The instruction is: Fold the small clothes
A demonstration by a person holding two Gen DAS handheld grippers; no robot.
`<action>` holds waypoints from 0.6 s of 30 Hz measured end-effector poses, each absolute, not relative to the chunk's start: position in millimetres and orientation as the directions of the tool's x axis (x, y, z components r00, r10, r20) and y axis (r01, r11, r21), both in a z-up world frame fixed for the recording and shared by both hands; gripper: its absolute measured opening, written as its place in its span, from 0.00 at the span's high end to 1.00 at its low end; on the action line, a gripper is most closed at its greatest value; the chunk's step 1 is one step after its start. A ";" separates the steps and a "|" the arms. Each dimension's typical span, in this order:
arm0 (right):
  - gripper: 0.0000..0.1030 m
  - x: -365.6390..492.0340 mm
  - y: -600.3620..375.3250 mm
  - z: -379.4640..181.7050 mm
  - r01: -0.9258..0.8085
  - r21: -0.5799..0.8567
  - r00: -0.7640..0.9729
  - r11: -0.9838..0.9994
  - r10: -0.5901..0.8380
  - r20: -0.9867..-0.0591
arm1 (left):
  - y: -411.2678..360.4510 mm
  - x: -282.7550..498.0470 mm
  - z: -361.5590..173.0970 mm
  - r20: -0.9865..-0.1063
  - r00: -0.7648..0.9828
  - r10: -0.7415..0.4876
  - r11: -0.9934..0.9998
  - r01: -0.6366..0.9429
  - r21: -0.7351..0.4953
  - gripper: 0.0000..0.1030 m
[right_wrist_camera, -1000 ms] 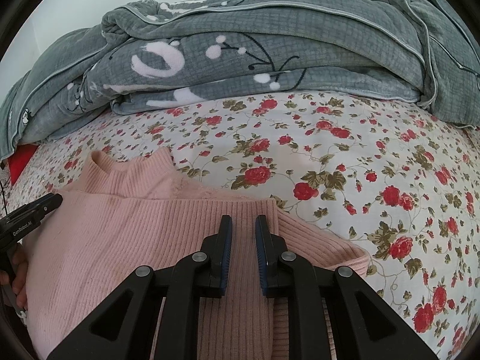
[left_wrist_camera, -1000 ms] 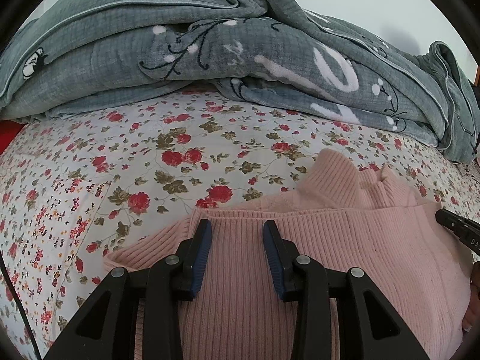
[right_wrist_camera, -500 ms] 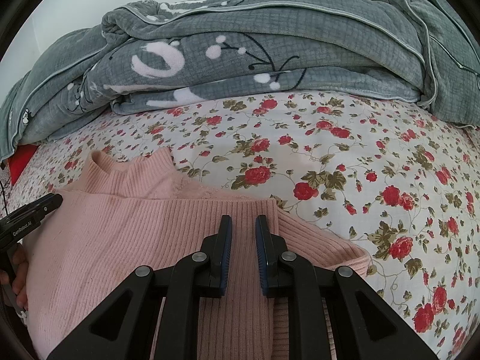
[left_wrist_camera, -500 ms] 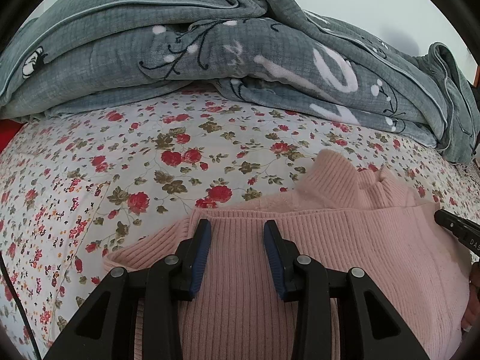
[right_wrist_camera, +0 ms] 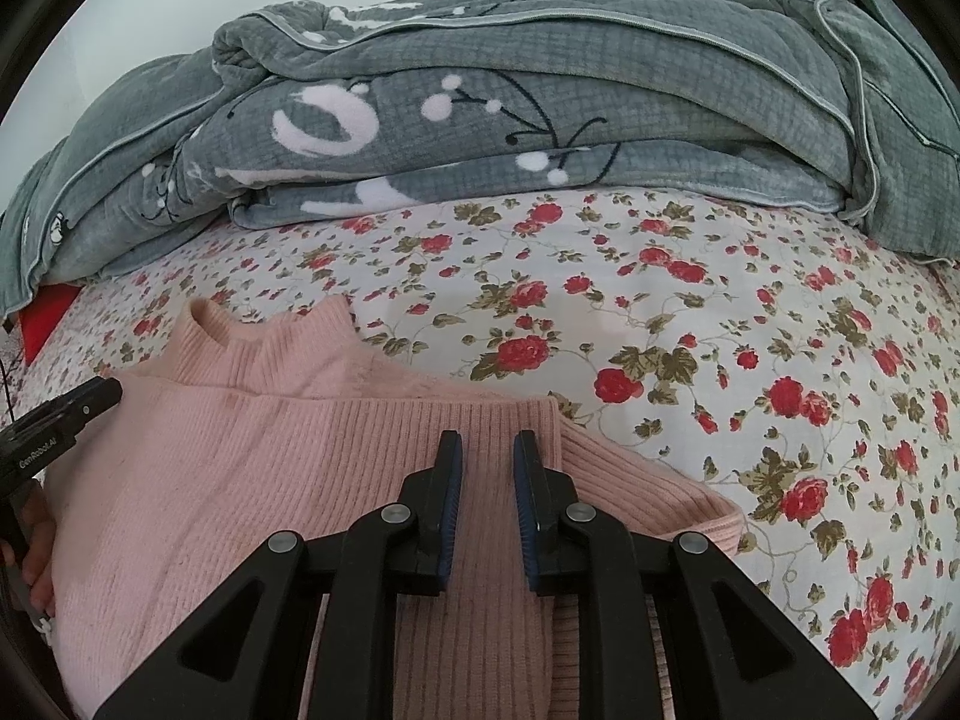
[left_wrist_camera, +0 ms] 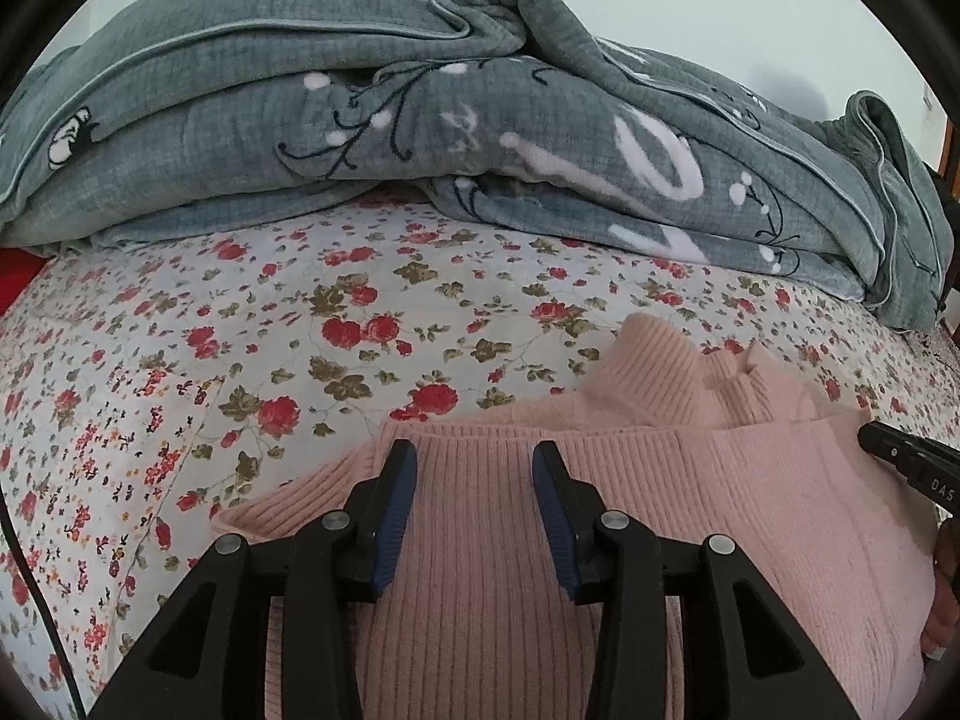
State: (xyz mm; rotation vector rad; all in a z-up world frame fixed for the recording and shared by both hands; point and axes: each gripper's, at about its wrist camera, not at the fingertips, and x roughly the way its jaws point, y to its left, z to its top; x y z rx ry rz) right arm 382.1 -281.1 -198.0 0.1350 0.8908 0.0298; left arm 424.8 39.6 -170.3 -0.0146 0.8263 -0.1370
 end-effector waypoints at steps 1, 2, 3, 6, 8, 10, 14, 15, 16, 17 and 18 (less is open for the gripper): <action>0.82 382.1 -281.3 -198.0 0.028 0.133 0.629 0.991 0.085 -0.773 | 39.9 425.0 -170.0 -0.731 0.669 -0.133 0.990 0.118 -0.072 0.62; 0.81 382.1 -281.4 -198.0 0.028 0.135 0.628 0.990 0.088 -0.773 | 41.4 424.9 -169.9 -0.731 0.669 -0.135 0.990 0.119 -0.075 0.62; 0.81 382.1 -281.4 -198.0 0.027 0.137 0.628 0.990 0.090 -0.773 | 41.3 424.9 -169.5 -0.730 0.670 -0.137 0.990 0.120 -0.076 0.61; 0.78 382.6 -281.9 -198.3 0.018 0.148 0.628 0.989 0.104 -0.771 | 40.0 424.1 -168.2 -0.727 0.671 -0.143 0.989 0.129 -0.076 0.56; 0.77 382.3 -282.5 -197.7 0.017 0.151 0.631 0.988 0.107 -0.768 | 38.7 423.2 -166.5 -0.724 0.670 -0.164 0.985 0.149 -0.085 0.47; 0.76 381.1 -284.5 -196.5 0.022 0.161 0.636 0.987 0.110 -0.764 | 38.4 419.1 -161.5 -0.707 0.685 -0.176 0.983 0.160 -0.090 0.42; 0.61 369.9 -285.5 -182.4 0.031 0.139 0.639 0.990 0.088 -0.764 | 48.2 407.1 -148.5 -0.642 0.731 -0.232 0.973 0.182 -0.145 0.31; 0.57 364.7 -285.9 -177.1 0.030 0.135 0.644 0.990 0.084 -0.761 | 51.4 403.1 -144.6 -0.620 0.745 -0.246 0.969 0.186 -0.161 0.31; 0.47 351.7 -287.0 -167.0 0.019 0.139 0.665 0.990 0.091 -0.741 | 54.3 399.3 -141.1 -0.601 0.756 -0.259 0.966 0.191 -0.177 0.30; 0.35 341.0 -288.4 -160.5 0.011 0.141 0.683 0.990 0.095 -0.724 | 56.6 396.1 -137.4 -0.584 0.768 -0.263 0.964 0.190 -0.184 0.30; 0.29 329.5 -290.5 -154.3 0.002 0.140 0.701 0.990 0.099 -0.707 | 58.6 391.2 -132.2 -0.566 0.785 -0.253 0.967 0.182 -0.180 0.30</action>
